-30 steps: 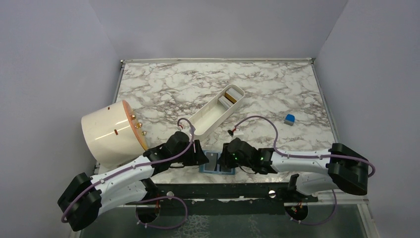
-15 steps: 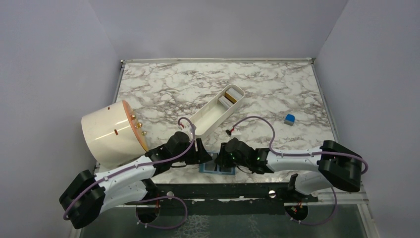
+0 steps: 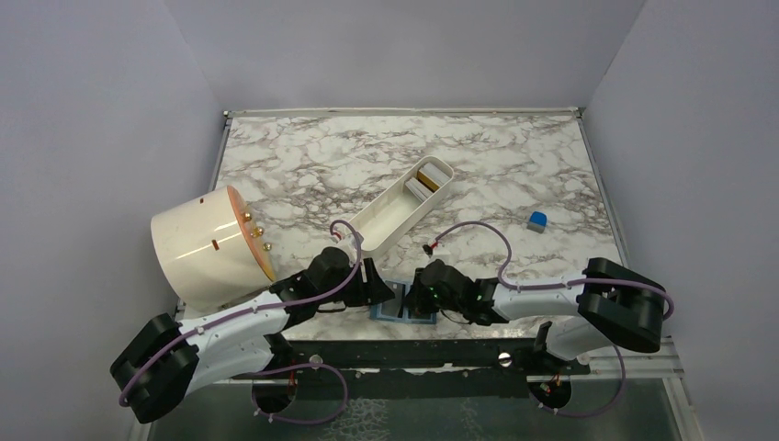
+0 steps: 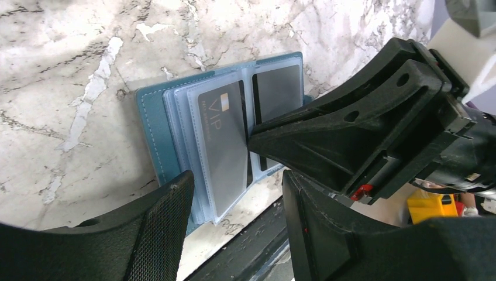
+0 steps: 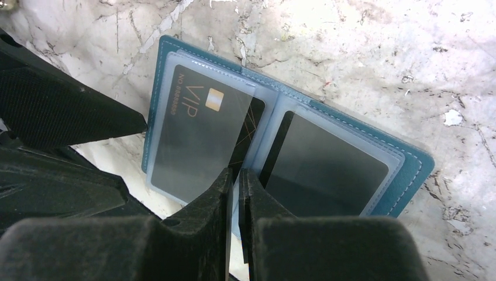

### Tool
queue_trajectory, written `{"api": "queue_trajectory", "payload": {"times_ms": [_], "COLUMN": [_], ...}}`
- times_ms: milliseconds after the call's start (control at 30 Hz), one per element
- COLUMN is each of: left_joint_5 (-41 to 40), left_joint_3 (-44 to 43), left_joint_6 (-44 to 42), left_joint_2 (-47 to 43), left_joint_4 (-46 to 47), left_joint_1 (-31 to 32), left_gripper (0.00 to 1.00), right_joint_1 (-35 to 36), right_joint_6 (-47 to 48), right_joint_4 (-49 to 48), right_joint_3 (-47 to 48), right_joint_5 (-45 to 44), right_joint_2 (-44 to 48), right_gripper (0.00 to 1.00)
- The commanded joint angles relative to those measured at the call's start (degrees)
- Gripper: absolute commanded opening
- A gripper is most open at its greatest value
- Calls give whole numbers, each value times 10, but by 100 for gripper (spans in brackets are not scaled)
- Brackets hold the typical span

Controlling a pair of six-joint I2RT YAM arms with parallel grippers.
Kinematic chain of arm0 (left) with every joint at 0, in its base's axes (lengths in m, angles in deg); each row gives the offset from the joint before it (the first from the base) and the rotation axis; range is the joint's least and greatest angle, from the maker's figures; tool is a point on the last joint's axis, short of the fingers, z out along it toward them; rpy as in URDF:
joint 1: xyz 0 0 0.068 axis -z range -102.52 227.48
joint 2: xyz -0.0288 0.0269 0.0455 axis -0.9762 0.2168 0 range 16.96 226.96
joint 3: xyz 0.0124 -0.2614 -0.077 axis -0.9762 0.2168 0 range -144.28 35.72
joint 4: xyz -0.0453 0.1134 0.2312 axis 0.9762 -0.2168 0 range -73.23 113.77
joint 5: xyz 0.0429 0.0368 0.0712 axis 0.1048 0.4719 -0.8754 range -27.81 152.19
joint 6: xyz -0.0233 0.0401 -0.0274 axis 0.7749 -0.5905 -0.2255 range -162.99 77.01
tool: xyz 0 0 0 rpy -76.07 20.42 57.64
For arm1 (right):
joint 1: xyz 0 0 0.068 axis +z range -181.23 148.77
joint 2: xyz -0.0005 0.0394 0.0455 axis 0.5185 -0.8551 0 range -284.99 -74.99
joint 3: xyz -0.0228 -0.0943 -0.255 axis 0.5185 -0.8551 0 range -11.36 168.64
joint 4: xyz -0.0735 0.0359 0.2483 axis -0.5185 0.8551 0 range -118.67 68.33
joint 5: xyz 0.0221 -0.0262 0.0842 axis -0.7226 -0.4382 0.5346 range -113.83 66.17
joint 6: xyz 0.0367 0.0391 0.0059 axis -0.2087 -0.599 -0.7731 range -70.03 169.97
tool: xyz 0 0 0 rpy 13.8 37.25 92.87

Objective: Put the credit cards into the card holder
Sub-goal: Insert the credit card into the card holder.

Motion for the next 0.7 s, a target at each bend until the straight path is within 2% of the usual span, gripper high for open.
{"api": "queue_trajectory", "payload": {"times_ms": [0, 667], "left_joint_5": [25, 39], "left_joint_3": [10, 20], "left_joint_6": [11, 22], "left_joint_2": [4, 23], "left_joint_4": [51, 91], "left_joint_1": [-2, -2], "left_gripper": [59, 59], "right_joint_1": [-1, -1], "right_joint_6": [-11, -16], "right_joint_4": [-4, -20], "right_joint_3": [-22, -36], "right_joint_5": [9, 14], "right_joint_2": [-9, -7], "right_gripper": [9, 7]}}
